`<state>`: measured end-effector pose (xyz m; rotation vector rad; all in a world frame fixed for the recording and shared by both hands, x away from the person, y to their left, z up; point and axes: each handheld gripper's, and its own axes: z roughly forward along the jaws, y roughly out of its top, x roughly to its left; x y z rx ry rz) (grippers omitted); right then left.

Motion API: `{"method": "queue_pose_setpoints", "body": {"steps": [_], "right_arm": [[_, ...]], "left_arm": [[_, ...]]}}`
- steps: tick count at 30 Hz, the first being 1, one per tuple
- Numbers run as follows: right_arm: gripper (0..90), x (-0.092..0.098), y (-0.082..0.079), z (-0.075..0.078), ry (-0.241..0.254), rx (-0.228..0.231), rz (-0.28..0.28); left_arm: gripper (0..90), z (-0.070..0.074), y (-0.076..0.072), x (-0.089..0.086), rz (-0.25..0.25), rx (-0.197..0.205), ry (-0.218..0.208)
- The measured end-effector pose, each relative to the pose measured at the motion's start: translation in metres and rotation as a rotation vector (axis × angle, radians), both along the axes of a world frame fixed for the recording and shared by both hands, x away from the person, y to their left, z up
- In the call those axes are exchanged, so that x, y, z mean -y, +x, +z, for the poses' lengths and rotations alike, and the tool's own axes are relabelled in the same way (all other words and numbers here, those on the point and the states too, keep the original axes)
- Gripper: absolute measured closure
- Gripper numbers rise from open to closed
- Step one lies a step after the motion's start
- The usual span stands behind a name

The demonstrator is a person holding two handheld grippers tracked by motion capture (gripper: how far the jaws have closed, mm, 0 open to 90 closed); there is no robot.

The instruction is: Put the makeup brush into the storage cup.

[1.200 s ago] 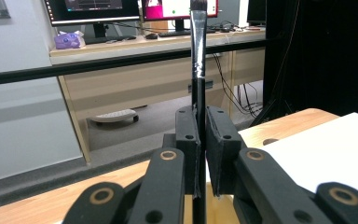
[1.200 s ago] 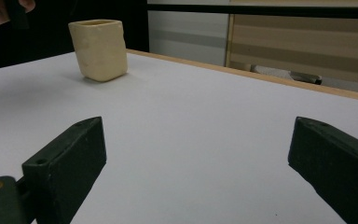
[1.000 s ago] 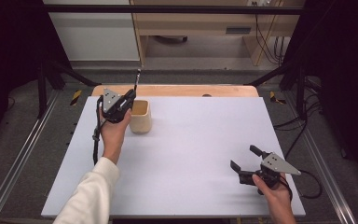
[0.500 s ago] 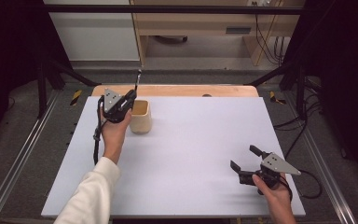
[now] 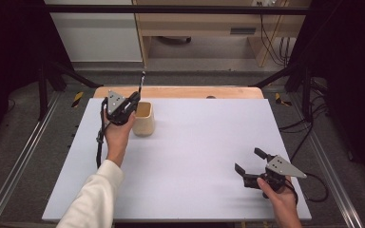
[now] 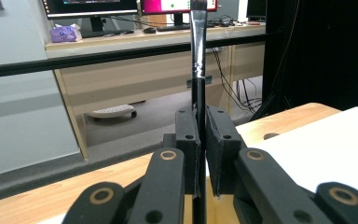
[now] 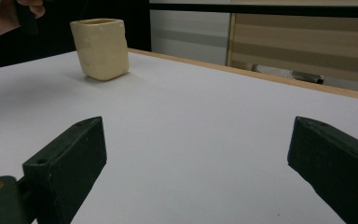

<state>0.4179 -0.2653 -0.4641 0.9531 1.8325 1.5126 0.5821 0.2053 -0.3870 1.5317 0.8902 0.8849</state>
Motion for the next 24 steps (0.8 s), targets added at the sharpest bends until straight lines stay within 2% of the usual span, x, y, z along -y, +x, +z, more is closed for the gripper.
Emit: {"method": "queue_pose_setpoints", "body": {"steps": [24], "right_arm": [[4.8,-0.001,0.000,-0.001,0.000,-0.014,-0.001]], "left_arm": [[84.0,-0.014,0.002,-0.006,0.000,-0.030,-0.003]]}}
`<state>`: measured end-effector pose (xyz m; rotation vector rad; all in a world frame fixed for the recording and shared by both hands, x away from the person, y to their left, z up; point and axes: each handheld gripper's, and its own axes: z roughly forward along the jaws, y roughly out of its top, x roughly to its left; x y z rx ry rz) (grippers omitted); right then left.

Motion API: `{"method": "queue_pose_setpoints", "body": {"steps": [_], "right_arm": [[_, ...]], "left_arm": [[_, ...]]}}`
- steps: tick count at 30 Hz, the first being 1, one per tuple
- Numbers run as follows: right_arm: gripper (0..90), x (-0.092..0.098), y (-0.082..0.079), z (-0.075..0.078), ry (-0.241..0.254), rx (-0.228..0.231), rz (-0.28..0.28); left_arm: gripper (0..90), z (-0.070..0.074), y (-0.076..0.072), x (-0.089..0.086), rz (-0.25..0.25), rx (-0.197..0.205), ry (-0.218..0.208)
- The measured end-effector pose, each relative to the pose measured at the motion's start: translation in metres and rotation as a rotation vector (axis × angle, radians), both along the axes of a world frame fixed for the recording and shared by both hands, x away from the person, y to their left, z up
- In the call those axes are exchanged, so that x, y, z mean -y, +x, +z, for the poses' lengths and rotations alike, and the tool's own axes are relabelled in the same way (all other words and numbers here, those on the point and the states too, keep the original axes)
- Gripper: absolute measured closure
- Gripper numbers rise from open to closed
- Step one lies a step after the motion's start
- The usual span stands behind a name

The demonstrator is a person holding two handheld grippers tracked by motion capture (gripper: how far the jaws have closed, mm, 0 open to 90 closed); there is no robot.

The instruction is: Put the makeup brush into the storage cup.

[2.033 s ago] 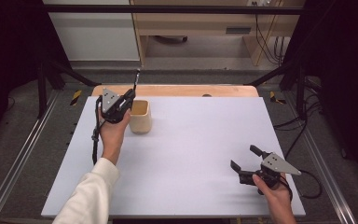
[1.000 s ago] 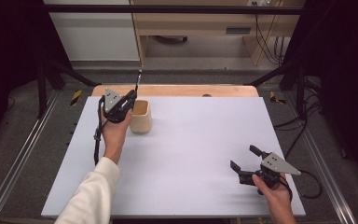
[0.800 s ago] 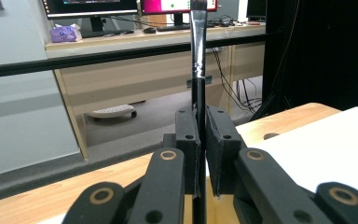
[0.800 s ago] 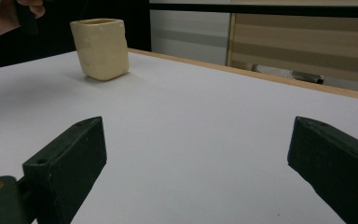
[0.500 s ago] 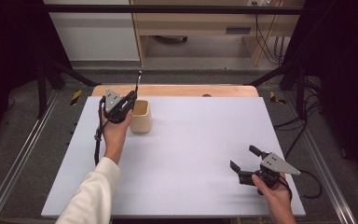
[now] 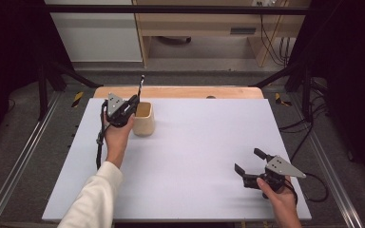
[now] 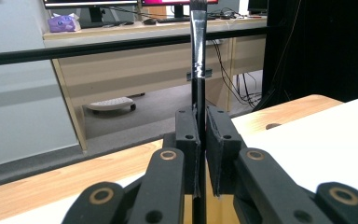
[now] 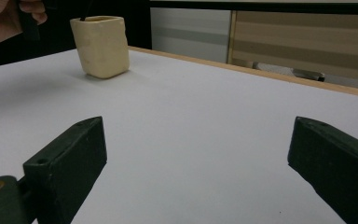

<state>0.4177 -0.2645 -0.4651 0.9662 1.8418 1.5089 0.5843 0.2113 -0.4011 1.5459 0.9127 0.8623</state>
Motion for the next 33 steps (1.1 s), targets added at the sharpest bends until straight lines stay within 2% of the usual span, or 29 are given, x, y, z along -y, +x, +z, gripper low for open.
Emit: {"method": "queue_pose_setpoints", "body": {"steps": [6,8,15,18,21,22,23,25,27,32,33], "right_arm": [[4.8,-0.001,0.000,0.000,-0.006,0.002,0.001],[4.8,-0.001,0.000,0.000,-0.007,0.002,0.003],[4.8,-0.002,0.000,0.000,-0.008,0.001,0.005],[4.8,-0.003,0.000,0.000,-0.014,0.006,0.008],[4.8,-0.003,0.001,0.000,-0.013,0.005,0.004],[4.7,-0.003,0.001,0.000,-0.015,0.004,0.001],[4.7,-0.003,0.001,0.000,-0.015,0.004,0.001],[4.7,-0.002,0.001,0.000,-0.015,0.010,0.001],[4.7,-0.002,0.001,0.000,-0.018,0.007,0.000],[4.6,-0.002,0.002,0.000,-0.028,0.004,-0.001],[4.6,-0.002,0.002,0.000,-0.029,0.004,-0.002]], "left_arm": [[83.4,-0.005,-0.007,-0.002,0.004,-0.008,0.003],[78.8,-0.005,-0.012,-0.002,0.007,-0.007,0.008],[68.9,-0.002,-0.041,-0.009,-0.001,0.021,0.010],[63.3,-0.003,-0.052,-0.010,-0.021,0.012,0.022],[57.5,-0.004,-0.063,-0.009,-0.048,0.013,0.052],[52.2,-0.004,-0.065,-0.008,-0.054,0.007,0.055],[52.2,-0.005,-0.068,-0.007,-0.061,0.001,0.071],[49.8,-0.005,-0.073,-0.004,-0.093,0.021,0.138],[46.3,-0.006,-0.078,-0.002,-0.131,0.000,0.129],[40.1,-0.014,-0.085,0.001,-0.157,-0.018,0.127],[36.2,-0.015,-0.085,0.001,-0.158,-0.023,0.136]]}}
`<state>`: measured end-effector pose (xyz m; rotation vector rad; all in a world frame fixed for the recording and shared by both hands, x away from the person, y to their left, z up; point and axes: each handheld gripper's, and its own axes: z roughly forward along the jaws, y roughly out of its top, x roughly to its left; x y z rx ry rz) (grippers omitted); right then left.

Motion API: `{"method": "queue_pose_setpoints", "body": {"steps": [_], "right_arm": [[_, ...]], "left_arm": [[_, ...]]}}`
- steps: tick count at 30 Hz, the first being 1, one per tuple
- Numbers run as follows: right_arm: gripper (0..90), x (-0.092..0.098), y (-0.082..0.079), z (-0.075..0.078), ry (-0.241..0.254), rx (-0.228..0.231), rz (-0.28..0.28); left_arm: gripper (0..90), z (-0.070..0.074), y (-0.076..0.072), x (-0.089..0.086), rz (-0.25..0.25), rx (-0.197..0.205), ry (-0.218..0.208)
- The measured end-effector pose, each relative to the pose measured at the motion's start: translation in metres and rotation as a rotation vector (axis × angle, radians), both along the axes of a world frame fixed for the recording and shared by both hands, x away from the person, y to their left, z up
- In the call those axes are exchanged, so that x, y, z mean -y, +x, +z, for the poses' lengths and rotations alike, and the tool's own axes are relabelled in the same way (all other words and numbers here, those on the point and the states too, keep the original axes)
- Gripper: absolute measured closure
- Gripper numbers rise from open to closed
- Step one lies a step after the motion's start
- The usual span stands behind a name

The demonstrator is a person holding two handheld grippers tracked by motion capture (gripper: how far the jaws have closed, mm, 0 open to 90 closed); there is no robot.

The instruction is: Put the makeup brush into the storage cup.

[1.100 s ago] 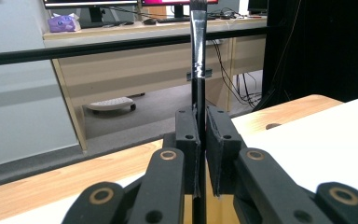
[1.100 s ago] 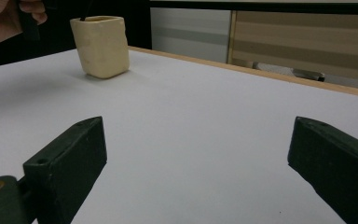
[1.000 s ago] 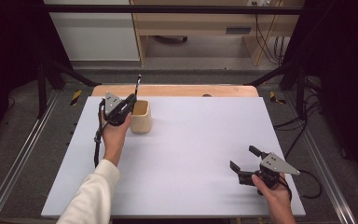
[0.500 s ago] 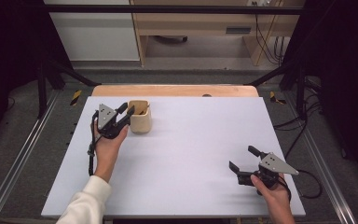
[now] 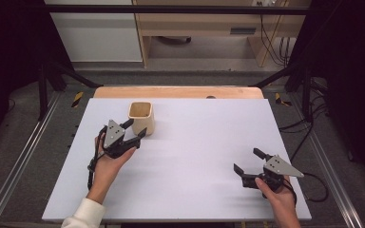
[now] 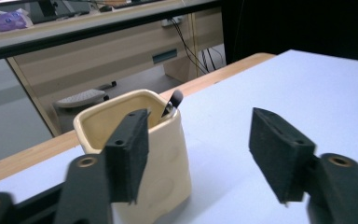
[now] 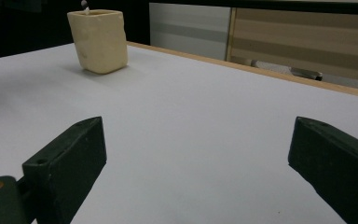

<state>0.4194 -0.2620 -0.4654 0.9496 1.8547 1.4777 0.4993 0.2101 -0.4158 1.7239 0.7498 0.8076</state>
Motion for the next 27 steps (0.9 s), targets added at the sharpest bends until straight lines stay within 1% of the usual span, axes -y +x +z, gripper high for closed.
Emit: {"method": "queue_pose_setpoints", "body": {"steps": [1,2,4,7,10,11,14,15,17,19,21,23,25,27], "right_arm": [[4.6,0.000,0.000,0.000,0.000,0.002,0.000],[4.6,0.000,0.000,0.000,0.001,0.000,-0.001],[4.6,0.000,0.000,0.001,0.003,0.000,-0.003],[4.5,0.001,0.000,0.001,0.007,0.002,-0.002],[4.0,0.001,0.000,0.001,0.005,0.003,-0.003],[4.0,0.001,0.000,0.001,0.005,0.003,-0.003],[3.7,0.000,0.000,0.002,0.010,0.005,-0.005],[3.5,0.001,0.000,0.002,0.012,0.003,-0.008],[3.5,0.001,0.000,0.002,0.008,0.000,-0.007],[3.5,0.001,0.001,0.001,0.007,0.001,-0.004],[3.5,0.001,0.000,0.001,0.009,0.000,-0.004],[3.5,0.001,0.000,0.001,0.014,-0.006,-0.007],[3.5,0.002,0.000,0.001,0.013,-0.003,-0.007],[3.5,0.002,0.000,0.001,0.012,-0.002,-0.007]], "left_arm": [[34.1,0.000,0.000,0.000,0.000,0.007,0.005],[33.1,0.000,-0.001,-0.001,0.002,-0.009,-0.002],[32.1,-0.001,-0.002,-0.002,0.002,-0.013,-0.025],[28.3,0.000,-0.004,-0.003,0.002,-0.015,-0.031],[21.0,0.001,-0.006,-0.004,0.015,-0.018,-0.043],[21.0,0.002,-0.007,-0.004,0.016,-0.016,-0.043],[15.9,0.001,-0.007,-0.002,0.010,-0.021,-0.049],[12.8,0.001,-0.007,-0.001,0.012,-0.024,-0.050],[11.0,0.001,-0.008,0.001,0.010,-0.027,-0.052],[8.8,0.002,-0.009,0.002,-0.001,-0.026,-0.054],[8.0,0.004,-0.011,0.005,-0.017,-0.027,-0.059],[7.1,0.004,-0.012,0.005,-0.023,-0.030,-0.058],[6.7,0.005,-0.014,0.005,-0.033,-0.038,-0.063],[6.5,0.005,-0.016,0.005,-0.049,-0.038,-0.059]]}}
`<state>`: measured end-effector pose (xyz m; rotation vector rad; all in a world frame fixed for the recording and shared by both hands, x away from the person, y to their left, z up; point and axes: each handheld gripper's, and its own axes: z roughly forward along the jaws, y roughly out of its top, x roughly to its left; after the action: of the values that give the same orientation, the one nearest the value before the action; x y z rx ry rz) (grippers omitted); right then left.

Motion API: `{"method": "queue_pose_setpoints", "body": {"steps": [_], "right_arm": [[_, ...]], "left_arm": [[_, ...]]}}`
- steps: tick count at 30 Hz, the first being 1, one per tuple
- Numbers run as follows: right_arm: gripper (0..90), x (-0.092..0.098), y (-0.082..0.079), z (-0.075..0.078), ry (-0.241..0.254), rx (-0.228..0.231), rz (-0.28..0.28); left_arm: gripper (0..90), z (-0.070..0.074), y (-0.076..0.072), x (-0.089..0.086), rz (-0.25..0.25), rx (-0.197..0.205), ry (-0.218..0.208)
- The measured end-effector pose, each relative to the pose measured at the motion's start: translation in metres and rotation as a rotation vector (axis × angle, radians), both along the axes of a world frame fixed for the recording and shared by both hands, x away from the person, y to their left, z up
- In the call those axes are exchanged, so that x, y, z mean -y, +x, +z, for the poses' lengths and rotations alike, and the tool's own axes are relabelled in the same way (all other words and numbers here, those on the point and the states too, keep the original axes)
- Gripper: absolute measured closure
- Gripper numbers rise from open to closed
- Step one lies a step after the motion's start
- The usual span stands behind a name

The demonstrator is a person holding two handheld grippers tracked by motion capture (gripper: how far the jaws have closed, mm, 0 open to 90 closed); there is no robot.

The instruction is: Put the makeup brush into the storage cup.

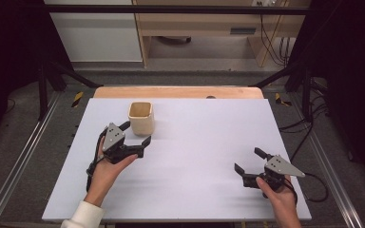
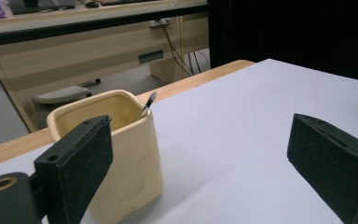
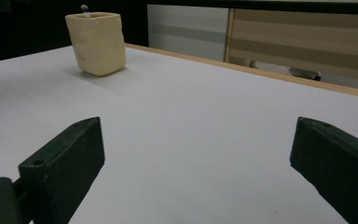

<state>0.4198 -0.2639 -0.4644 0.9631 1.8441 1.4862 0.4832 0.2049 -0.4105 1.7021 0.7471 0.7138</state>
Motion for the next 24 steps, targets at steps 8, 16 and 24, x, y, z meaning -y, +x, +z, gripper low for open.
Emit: {"method": "queue_pose_setpoints", "body": {"steps": [8,16,24], "right_arm": [[3.5,0.000,0.000,0.001,0.002,0.002,0.000],[3.5,0.000,0.000,0.001,0.006,0.004,-0.003],[3.4,0.001,0.000,0.001,-0.001,0.010,0.001]], "left_arm": [[4.6,0.001,-0.010,-0.002,-0.049,-0.007,0.006],[4.2,0.003,-0.017,-0.005,-0.070,-0.008,-0.001],[3.8,0.004,-0.024,-0.012,-0.081,-0.006,-0.005]]}}
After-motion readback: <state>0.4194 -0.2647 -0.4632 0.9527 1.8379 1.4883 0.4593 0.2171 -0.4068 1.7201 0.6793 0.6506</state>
